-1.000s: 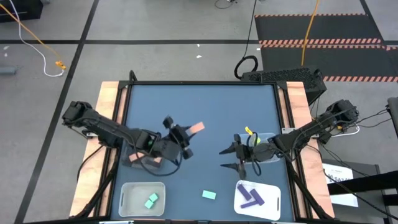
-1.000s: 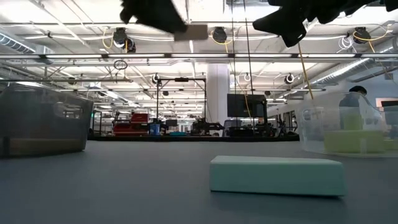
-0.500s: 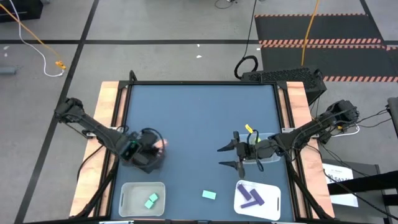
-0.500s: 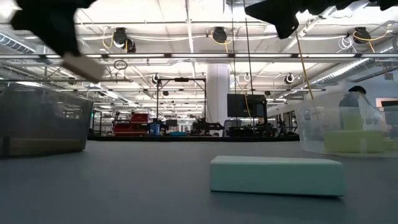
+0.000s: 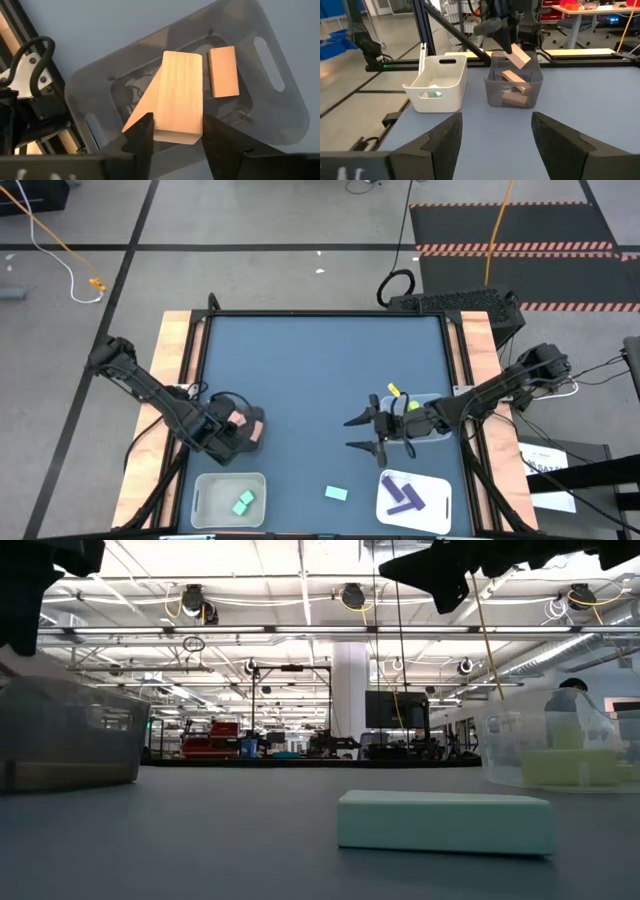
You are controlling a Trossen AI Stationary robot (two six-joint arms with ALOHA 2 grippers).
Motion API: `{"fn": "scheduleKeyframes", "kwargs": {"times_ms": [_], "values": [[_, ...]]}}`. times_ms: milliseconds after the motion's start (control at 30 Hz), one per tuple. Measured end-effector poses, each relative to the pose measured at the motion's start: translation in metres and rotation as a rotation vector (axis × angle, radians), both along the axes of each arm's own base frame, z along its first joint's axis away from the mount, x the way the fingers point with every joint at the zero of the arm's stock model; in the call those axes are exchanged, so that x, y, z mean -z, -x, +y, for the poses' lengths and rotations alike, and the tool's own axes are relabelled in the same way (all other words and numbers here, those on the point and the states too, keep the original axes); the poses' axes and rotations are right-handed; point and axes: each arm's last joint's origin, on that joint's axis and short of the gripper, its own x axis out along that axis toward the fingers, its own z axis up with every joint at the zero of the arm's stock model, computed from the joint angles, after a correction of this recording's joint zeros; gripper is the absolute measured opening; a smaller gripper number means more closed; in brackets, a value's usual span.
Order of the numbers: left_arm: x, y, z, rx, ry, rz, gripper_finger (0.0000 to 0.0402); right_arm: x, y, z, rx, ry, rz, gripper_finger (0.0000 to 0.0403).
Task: Sort & place blocks by color
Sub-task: Put the brown block into the black bin, then put the blue block into the gray bin
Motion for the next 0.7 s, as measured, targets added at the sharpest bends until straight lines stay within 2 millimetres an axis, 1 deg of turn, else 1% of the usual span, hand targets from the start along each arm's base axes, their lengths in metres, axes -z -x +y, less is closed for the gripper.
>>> {"fn": "scheduleKeyframes", "kwargs": {"times_ms": [200, 300, 400, 467, 567, 633, 700], "values": [[0.0, 0.0, 0.0, -0.002, 0.007, 0.002, 0.0214, 0.002, -0.001, 0.0, 0.002, -0.002, 0.003, 0.0228], [0.0, 0.0, 0.0, -0.003, 0.012, 0.006, 0.0236, 0.002, -0.001, 0.0, 0.002, -0.001, 0.004, 0.0228], [0.0, -0.002, -0.001, -0.003, 0.016, -0.013, 0.0247, 0.002, -0.001, 0.0, 0.002, -0.001, 0.004, 0.0228], [-0.001, -0.006, -0.001, 0.024, -0.005, -0.065, 0.025, 0.002, -0.001, 0.0, 0.002, -0.001, 0.004, 0.0228], [-0.01, -0.016, -0.004, 0.105, -0.066, -0.198, 0.0251, 0.002, -0.001, 0.0, 0.002, -0.001, 0.005, 0.0228], [-0.017, -0.026, -0.008, 0.193, -0.111, -0.309, 0.0251, 0.002, -0.001, 0.0, 0.002, 0.002, 0.006, 0.0228], [-0.023, -0.038, -0.014, 0.33, -0.151, -0.418, 0.0252, 0.004, -0.001, 0.0, 0.003, 0.01, 0.023, 0.0228]]}}
